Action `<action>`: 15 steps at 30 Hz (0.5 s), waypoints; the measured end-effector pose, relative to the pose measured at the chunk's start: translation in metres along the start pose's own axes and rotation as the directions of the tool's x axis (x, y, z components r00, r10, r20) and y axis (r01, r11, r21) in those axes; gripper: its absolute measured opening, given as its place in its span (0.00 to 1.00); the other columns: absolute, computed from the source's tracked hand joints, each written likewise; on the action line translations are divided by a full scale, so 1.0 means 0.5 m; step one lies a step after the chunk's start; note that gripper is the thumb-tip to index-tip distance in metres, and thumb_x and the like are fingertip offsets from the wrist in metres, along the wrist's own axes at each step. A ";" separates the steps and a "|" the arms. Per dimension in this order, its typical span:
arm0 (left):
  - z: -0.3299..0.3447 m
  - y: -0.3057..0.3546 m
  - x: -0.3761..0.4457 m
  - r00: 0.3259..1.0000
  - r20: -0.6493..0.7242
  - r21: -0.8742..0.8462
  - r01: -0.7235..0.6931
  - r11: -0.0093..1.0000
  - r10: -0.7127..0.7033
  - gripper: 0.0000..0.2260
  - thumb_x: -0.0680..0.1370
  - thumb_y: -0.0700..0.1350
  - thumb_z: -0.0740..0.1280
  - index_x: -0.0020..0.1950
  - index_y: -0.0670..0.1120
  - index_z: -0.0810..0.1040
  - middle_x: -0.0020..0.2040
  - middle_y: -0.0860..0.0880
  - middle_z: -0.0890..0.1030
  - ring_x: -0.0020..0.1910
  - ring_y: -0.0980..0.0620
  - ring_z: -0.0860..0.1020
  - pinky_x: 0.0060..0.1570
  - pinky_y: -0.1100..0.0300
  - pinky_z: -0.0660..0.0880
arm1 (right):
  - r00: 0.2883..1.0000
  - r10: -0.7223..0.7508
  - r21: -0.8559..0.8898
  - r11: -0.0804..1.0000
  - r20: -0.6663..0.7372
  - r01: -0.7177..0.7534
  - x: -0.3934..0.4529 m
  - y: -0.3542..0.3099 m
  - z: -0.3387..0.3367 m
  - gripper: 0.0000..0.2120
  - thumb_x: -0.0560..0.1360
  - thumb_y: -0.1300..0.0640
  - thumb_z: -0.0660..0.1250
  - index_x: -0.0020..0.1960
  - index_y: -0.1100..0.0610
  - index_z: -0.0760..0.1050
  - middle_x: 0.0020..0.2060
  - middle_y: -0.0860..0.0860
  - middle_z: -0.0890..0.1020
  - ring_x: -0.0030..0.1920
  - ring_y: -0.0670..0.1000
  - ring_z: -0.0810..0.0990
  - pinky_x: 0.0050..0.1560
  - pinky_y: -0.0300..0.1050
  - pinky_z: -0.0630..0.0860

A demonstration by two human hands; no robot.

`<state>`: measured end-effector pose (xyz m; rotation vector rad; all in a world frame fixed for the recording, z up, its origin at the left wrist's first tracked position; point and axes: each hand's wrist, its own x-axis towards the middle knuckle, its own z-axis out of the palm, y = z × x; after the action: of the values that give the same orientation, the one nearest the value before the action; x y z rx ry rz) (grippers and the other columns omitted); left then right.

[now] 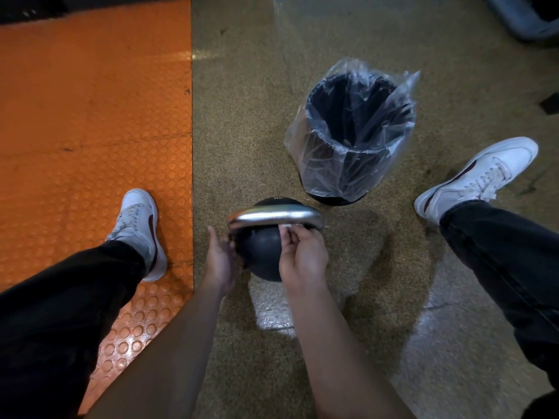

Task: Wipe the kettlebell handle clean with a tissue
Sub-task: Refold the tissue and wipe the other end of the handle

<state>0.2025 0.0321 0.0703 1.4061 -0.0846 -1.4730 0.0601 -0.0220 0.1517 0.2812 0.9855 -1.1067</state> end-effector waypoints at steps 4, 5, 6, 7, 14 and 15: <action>-0.002 -0.004 0.000 1.000 -0.008 0.006 0.003 1.000 -0.003 0.35 0.78 0.72 0.40 0.75 0.56 0.68 0.70 0.53 0.76 0.77 0.45 0.63 0.74 0.36 0.55 | 0.998 0.002 0.022 1.000 -0.064 -0.001 0.012 -0.020 -0.014 0.07 0.79 0.72 0.63 0.57 0.69 0.75 0.59 0.64 0.80 0.60 0.56 0.82 0.55 0.44 0.82; -0.002 -0.002 0.000 1.000 -0.011 0.004 0.006 1.000 -0.006 0.36 0.78 0.72 0.40 0.76 0.55 0.67 0.72 0.53 0.74 0.77 0.45 0.63 0.74 0.36 0.54 | 0.996 0.028 0.068 0.997 -0.085 -0.022 0.012 -0.022 -0.020 0.08 0.79 0.70 0.63 0.58 0.69 0.75 0.58 0.64 0.80 0.60 0.56 0.82 0.55 0.44 0.82; 0.000 0.000 -0.002 1.000 -0.006 0.000 0.009 1.000 -0.009 0.36 0.78 0.72 0.40 0.76 0.55 0.66 0.73 0.52 0.72 0.77 0.45 0.62 0.75 0.35 0.53 | 0.993 0.043 0.115 0.993 -0.107 -0.030 0.009 -0.020 -0.027 0.09 0.80 0.70 0.64 0.59 0.70 0.74 0.58 0.64 0.80 0.59 0.56 0.82 0.55 0.44 0.82; -0.001 0.001 -0.001 1.000 0.003 -0.001 0.008 1.000 -0.008 0.36 0.78 0.73 0.40 0.77 0.55 0.66 0.73 0.52 0.72 0.77 0.45 0.62 0.75 0.35 0.53 | 0.990 0.048 0.153 0.988 -0.133 -0.027 0.006 -0.018 -0.035 0.11 0.80 0.69 0.64 0.61 0.70 0.74 0.58 0.64 0.80 0.58 0.56 0.83 0.53 0.44 0.83; -0.003 0.000 -0.002 1.000 0.012 -0.004 0.015 1.000 -0.015 0.35 0.78 0.73 0.40 0.75 0.56 0.68 0.76 0.49 0.70 0.78 0.45 0.61 0.74 0.37 0.54 | 0.998 -0.027 -0.029 0.999 -0.048 0.026 -0.002 -0.021 -0.005 0.09 0.77 0.74 0.64 0.56 0.68 0.75 0.58 0.64 0.80 0.57 0.58 0.82 0.55 0.46 0.82; -0.003 0.000 -0.003 1.000 0.008 0.000 0.013 1.000 -0.013 0.36 0.78 0.73 0.40 0.76 0.55 0.66 0.76 0.49 0.69 0.78 0.45 0.61 0.74 0.37 0.54 | 0.998 -0.039 -0.055 0.998 -0.050 0.036 0.001 -0.023 0.000 0.08 0.77 0.74 0.64 0.55 0.68 0.76 0.58 0.64 0.80 0.56 0.57 0.82 0.56 0.46 0.82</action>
<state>0.2033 0.0337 0.0709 1.4037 -0.0802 -1.4893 0.0505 -0.0276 0.1546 0.2490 1.0680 -1.1097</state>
